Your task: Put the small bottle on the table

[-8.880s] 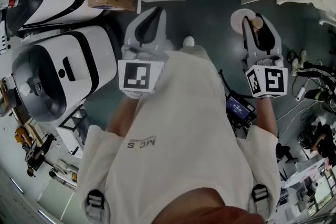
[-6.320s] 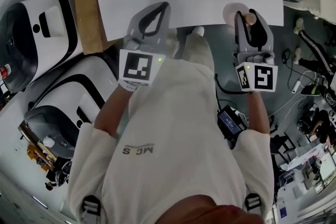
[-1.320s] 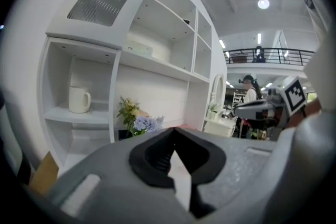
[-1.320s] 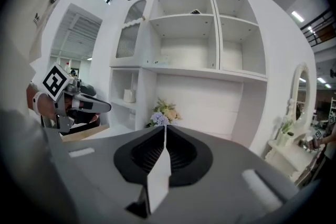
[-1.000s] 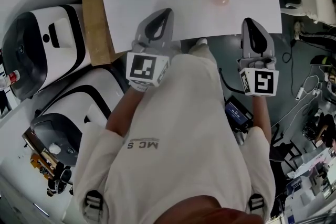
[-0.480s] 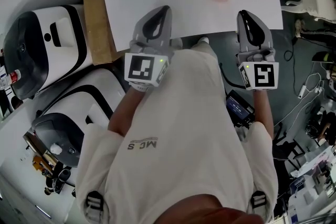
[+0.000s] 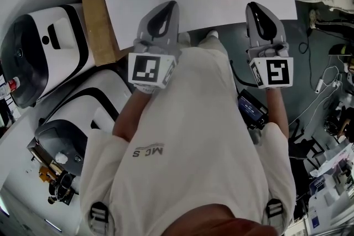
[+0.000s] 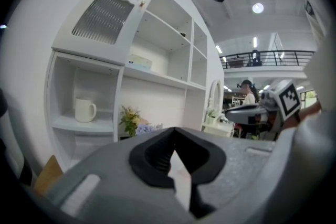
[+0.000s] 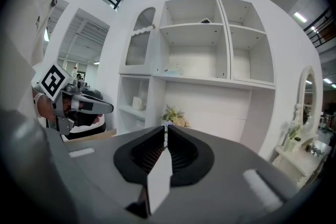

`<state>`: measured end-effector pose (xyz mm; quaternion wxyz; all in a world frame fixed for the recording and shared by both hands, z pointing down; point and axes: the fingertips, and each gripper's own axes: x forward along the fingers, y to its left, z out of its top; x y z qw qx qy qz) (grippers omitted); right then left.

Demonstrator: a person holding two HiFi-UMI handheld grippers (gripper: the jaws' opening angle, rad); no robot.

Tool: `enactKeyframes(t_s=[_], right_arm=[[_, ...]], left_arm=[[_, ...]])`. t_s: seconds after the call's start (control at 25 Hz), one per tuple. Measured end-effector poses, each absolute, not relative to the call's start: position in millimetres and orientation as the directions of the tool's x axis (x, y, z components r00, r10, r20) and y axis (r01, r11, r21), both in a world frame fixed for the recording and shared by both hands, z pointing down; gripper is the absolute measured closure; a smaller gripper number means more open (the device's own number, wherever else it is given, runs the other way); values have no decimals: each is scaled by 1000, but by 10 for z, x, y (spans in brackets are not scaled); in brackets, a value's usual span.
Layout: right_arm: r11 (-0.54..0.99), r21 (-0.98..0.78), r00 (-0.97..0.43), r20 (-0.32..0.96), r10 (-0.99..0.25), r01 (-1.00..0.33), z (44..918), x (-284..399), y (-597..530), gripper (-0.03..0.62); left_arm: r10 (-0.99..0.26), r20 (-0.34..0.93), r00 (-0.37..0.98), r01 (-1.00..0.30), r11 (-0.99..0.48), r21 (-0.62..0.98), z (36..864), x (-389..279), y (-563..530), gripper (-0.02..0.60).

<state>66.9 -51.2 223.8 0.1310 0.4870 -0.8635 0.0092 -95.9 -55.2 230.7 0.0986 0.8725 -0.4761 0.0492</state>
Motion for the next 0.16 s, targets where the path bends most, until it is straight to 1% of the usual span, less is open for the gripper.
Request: enactKeyframes(t_s=[0.16], right_arm=[[518,123,-483,233,-844,-847,2259,701,-473,585]], left_arm=[[-818,176,547,-837,-534,122,2329,-930,-512,581]])
